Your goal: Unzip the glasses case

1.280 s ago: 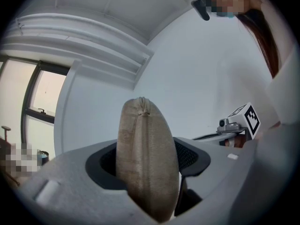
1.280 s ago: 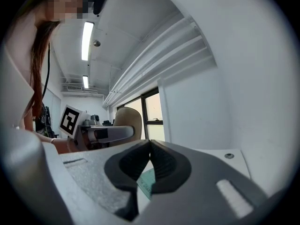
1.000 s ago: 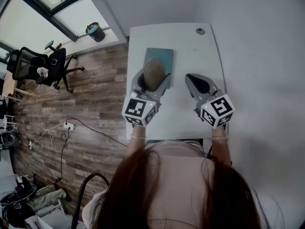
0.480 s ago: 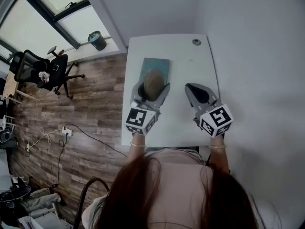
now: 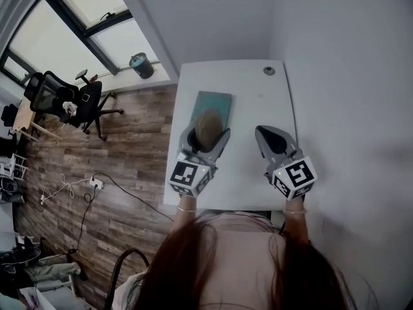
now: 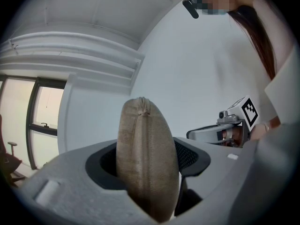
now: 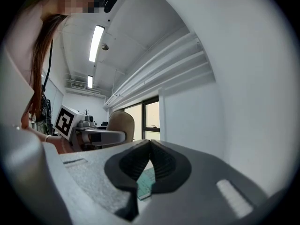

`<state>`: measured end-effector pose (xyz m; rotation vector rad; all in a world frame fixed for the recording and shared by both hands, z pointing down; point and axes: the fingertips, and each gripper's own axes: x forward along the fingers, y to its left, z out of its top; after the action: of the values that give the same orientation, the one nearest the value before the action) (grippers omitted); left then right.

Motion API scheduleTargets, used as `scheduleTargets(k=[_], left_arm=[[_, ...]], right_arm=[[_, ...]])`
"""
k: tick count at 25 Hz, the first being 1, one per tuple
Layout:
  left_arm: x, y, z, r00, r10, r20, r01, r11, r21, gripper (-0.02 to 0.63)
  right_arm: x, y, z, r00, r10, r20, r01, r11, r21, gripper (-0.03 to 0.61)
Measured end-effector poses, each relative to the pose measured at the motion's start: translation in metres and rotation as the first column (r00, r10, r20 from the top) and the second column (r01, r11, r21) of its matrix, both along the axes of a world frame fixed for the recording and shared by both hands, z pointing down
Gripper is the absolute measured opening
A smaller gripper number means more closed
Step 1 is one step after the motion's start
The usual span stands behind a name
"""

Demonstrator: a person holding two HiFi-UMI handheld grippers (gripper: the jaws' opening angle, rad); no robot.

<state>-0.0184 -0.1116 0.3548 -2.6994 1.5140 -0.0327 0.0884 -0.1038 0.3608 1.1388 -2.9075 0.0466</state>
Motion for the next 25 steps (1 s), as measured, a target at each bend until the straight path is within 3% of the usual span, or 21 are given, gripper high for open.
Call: scheduleTargets(k=[14, 25], left_arm=[[0.005, 0.006, -0.006, 1.000, 0.012, 0.010, -0.012, 1.000, -0.018, 0.295], [-0.011, 0.025, -0.006, 1.000, 0.011, -0.008, -0.011, 1.000, -0.006, 0.295]], right_arm=[[0.010, 0.001, -0.005, 0.999, 0.020, 0.037, -0.020, 1.000, -0.012, 0.003], [-0.012, 0.014, -0.003, 1.000, 0.002, 0.026, -0.001, 1.000, -0.014, 0.003]])
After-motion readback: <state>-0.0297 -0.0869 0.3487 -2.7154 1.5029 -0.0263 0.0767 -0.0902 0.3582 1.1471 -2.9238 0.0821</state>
